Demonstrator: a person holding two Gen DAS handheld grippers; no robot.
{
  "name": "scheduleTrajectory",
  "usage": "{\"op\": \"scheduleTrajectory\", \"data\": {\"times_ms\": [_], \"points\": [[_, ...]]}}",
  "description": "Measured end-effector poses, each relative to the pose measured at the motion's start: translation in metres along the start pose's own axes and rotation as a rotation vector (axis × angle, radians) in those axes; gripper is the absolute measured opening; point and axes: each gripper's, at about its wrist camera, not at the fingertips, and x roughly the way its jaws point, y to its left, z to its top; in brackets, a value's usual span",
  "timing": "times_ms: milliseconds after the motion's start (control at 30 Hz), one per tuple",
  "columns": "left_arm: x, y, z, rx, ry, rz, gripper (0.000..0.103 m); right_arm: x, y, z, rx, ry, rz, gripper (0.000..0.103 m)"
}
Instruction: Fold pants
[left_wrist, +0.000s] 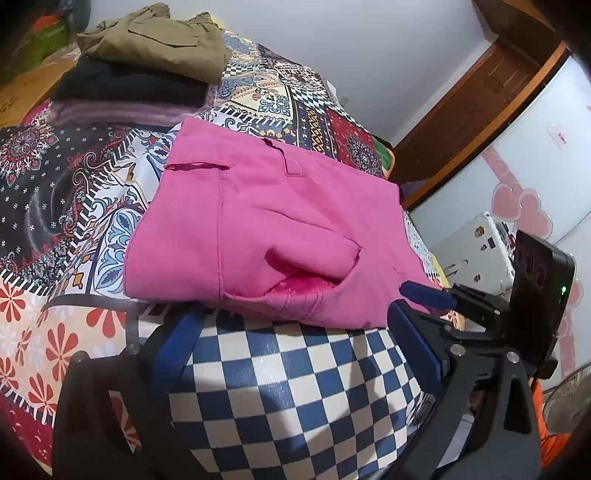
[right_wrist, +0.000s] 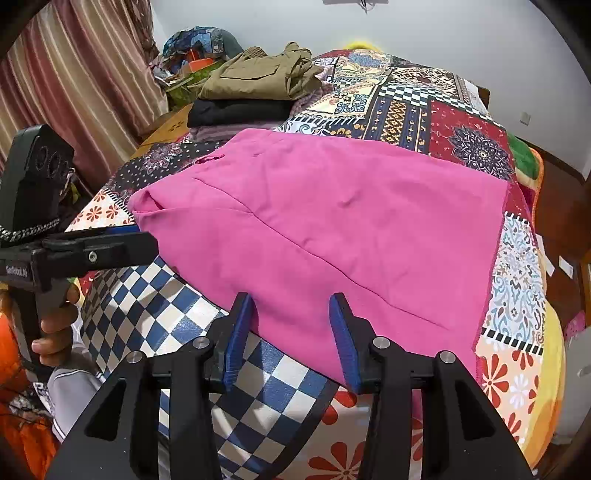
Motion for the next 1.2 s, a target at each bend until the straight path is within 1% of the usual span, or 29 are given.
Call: {"op": "scheduleTrajectory", "data": {"times_ms": [67,200,300,333,400,433,567,667,733,800,967,1100,1167,1200], "points": [[0.0,0.003,0.002,-0.028,-0.006,-0.012,0.101,0.0,0.001,0.0,0.0,-0.001,0.002,0.04],[0.001,0.017,0.01,-0.124,-0.017,-0.061,0.101,0.001,0.001,0.0,0.0,-0.001,0.002,0.042],[0.002,0.024,0.015,-0.174,-0.029,-0.066,0.1,0.002,0.0,0.0,0.002,-0.001,0.006,0.043],[0.002,0.024,0.016,-0.175,-0.031,-0.055,0.1,0.002,0.0,0.0,0.003,-0.002,0.007,0.043],[0.005,0.024,0.019,-0.166,-0.029,-0.01,0.094,0.003,-0.001,-0.001,0.003,-0.003,0.009,0.044],[0.007,0.024,0.02,-0.163,-0.025,0.011,0.094,0.003,-0.001,-0.001,0.003,-0.003,0.01,0.044],[0.01,0.027,0.022,-0.176,0.0,0.052,0.093,0.003,-0.003,0.0,0.004,-0.002,0.015,0.044],[0.009,0.022,0.02,-0.183,0.025,0.107,0.093,0.004,-0.004,0.0,0.004,-0.003,0.018,0.045],[0.008,0.02,0.017,-0.187,0.026,0.118,0.093,0.004,-0.004,0.0,0.005,-0.004,0.02,0.045],[0.01,0.022,0.017,-0.201,0.024,0.105,0.093,0.004,-0.005,0.0,0.005,-0.005,0.023,0.045],[0.017,0.036,0.028,-0.293,0.006,0.054,0.095,0.004,-0.006,-0.001,0.0,-0.007,0.027,0.045],[0.024,0.037,0.033,-0.269,-0.006,0.059,0.095,0.006,-0.007,-0.001,0.008,-0.009,0.034,0.046],[0.026,0.04,0.035,-0.276,-0.012,0.054,0.094,0.006,-0.008,-0.001,0.01,-0.009,0.037,0.046],[0.026,0.041,0.036,-0.279,-0.013,0.056,0.089,0.006,-0.008,0.0,0.01,-0.009,0.037,0.046]]}}
